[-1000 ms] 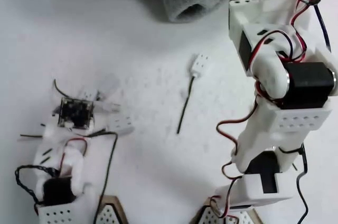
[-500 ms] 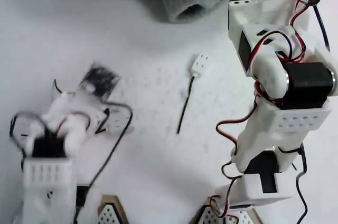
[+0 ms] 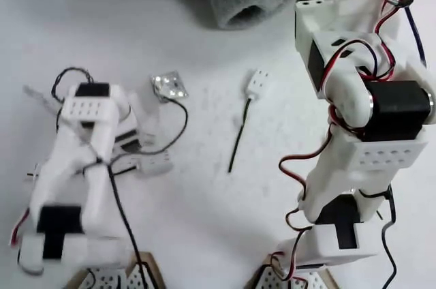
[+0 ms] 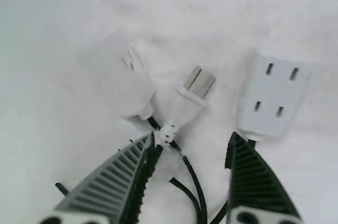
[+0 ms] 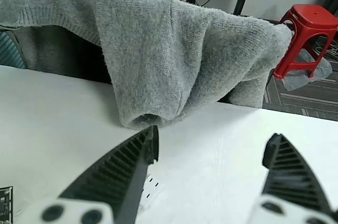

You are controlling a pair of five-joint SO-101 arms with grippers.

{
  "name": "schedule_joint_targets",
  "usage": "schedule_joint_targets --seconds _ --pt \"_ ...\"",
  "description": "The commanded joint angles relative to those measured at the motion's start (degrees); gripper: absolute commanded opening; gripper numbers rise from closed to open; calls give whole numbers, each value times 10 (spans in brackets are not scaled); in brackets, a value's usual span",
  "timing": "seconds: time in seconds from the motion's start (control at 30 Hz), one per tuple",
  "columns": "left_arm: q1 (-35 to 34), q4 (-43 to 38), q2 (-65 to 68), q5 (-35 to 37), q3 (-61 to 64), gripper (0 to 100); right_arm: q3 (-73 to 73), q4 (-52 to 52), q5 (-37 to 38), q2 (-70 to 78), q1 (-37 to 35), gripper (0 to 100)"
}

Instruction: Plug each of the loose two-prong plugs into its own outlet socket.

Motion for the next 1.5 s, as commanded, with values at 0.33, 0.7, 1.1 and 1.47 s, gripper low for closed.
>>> schedule_joint_targets --seconds 0.33,0.7,1.1,1.47 --pt "-75 52 295 -52 -258 104 1 -9 4 -16 -3 316" --pt "-69 302 351 -52 -496 22 1 -9 3 -17 -2 316" --pt "10 352 196 -27 -417 23 0 -11 3 -21 1 316" --pt "216 245 -133 74 -18 23 0 -10 6 -22 2 316"
